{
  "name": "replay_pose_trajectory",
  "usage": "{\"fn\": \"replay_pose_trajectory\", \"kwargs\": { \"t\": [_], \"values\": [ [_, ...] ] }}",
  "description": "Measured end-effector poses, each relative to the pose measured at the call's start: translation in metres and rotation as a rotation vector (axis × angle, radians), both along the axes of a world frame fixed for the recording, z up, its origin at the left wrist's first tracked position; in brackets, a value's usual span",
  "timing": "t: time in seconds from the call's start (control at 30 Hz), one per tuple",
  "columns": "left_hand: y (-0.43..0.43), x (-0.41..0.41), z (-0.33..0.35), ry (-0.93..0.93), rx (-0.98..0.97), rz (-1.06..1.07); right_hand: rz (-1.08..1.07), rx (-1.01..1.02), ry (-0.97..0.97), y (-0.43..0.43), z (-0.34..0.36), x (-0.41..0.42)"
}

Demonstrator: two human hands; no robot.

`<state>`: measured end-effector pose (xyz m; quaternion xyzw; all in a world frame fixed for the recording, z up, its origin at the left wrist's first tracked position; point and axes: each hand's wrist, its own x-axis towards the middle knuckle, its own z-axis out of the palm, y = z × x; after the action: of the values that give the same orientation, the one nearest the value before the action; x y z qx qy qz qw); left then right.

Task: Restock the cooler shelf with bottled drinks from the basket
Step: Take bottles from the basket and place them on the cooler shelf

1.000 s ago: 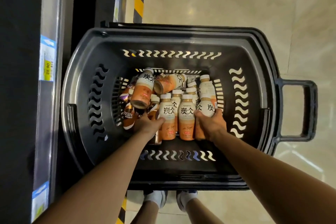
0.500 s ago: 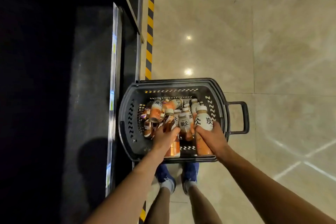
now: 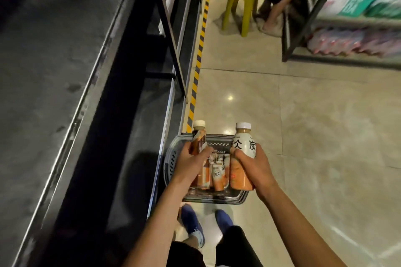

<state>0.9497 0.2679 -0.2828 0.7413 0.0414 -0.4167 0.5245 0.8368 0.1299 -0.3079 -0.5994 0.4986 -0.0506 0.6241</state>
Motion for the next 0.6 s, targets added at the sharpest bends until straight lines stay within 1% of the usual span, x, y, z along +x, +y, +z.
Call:
{"fn": "replay_pose_trajectory", "kwargs": {
  "t": [0.13,0.23,0.33,0.43,0.6],
  "values": [
    [0.027,-0.020,0.054,-0.075,-0.046,0.145,0.125,-0.035,-0.055,0.009,0.044,-0.005],
    [0.045,-0.037,0.085,-0.177,-0.047,0.263,0.284,-0.078,-0.096,0.017,0.071,0.010],
    [0.066,-0.051,0.109,-0.254,-0.046,0.446,0.425,-0.091,-0.186,0.032,0.102,0.030],
    [0.099,-0.066,0.133,-0.312,-0.071,0.619,0.551,-0.095,-0.306,0.060,0.135,0.041],
    [0.167,-0.114,0.182,-0.398,-0.136,0.791,0.810,-0.032,-0.445,0.127,0.179,0.036]
  ]
}}
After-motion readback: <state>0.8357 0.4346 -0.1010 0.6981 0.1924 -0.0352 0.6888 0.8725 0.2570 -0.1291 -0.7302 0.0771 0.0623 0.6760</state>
